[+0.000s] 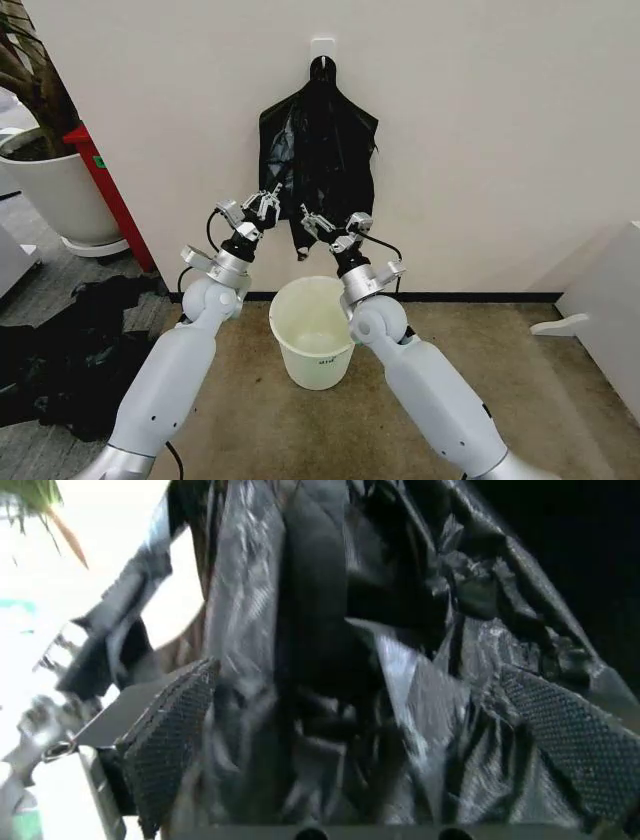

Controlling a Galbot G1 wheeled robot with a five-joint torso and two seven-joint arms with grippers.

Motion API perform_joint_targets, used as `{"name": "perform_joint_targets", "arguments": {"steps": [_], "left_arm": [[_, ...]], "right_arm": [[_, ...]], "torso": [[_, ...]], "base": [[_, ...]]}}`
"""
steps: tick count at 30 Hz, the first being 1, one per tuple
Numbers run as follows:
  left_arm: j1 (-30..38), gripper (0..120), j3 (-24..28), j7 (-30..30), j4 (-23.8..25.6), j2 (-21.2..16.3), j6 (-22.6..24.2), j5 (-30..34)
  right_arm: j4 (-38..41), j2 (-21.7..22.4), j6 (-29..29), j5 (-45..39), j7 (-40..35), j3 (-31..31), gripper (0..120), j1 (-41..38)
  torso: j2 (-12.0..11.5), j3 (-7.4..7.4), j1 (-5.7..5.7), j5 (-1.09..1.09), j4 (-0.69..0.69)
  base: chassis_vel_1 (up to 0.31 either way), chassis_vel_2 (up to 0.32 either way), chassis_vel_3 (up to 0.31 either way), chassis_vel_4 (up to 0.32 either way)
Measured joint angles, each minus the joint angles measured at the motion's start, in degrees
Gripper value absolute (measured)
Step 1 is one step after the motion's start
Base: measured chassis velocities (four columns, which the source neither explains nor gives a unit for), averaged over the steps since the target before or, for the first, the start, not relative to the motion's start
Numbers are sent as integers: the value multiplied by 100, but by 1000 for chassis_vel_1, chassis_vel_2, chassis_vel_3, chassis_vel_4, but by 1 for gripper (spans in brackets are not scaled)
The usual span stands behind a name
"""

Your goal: Place the garbage bag over the trash bin.

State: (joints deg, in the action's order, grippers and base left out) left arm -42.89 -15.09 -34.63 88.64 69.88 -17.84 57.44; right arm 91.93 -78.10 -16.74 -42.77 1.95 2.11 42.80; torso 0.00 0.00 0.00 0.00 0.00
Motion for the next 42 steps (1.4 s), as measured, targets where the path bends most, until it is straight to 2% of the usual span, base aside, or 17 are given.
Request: {"name": "perform_joint_targets", "arguments": {"steps": [9, 13, 23, 24, 27, 31, 33, 38, 42], "left_arm": [[-14, 0, -52, 12, 15, -35, -5, 13], [-23, 0, -66, 53, 9, -32, -25, -38], [-50, 0, -83, 148, -16, -35, -31, -10], [-56, 0, -88, 154, -16, -40, -31, -3], [-61, 0, -99, 166, -6, -47, -31, 12], [-72, 0, -139, 178, 23, -79, -30, 47], [-99, 0, -183, 180, 37, -88, -30, 59], [-169, 0, -226, 181, 72, -94, -30, 60], [-208, 0, -262, 184, 95, -109, -34, 57]], "right_arm": [[-220, 11, 26, 919, -253, 16, 100, -30], [-240, 14, 86, 1250, -491, 24, 95, -5], [-129, 52, 156, 1319, -668, 11, 60, -49], [-128, 66, 189, 1408, -711, 13, 52, -64], [-131, 75, 243, 1599, -789, 15, 46, -83], [-161, 67, 292, 2035, -893, 34, 31, -98], [-170, 42, 315, 2291, -964, 66, 19, -89], [-143, 30, 327, 2469, -1015, 91, 7, -24], [-81, 53, 376, 2497, -1049, 107, 23, 9]], "torso": [[0, 0, 0, 0, 0], [0, 0, 0, 0, 0], [0, -1, -1, 0, 0], [0, -1, 0, 0, 0], [0, -1, -1, 0, 0], [0, -1, -1, 0, 0], [0, -1, 0, 0, 0], [0, -1, 0, 0, 0], [1, -1, 0, 0, 0]], "base": [[0, 0, 0, 0], [0, 0, 0, 0], [0, 0, 0, 0], [0, 0, 0, 0], [0, 0, 0, 0], [0, 0, 0, 0], [0, 0, 0, 0], [0, 0, 0, 0], [0, 0, 0, 0]]}}
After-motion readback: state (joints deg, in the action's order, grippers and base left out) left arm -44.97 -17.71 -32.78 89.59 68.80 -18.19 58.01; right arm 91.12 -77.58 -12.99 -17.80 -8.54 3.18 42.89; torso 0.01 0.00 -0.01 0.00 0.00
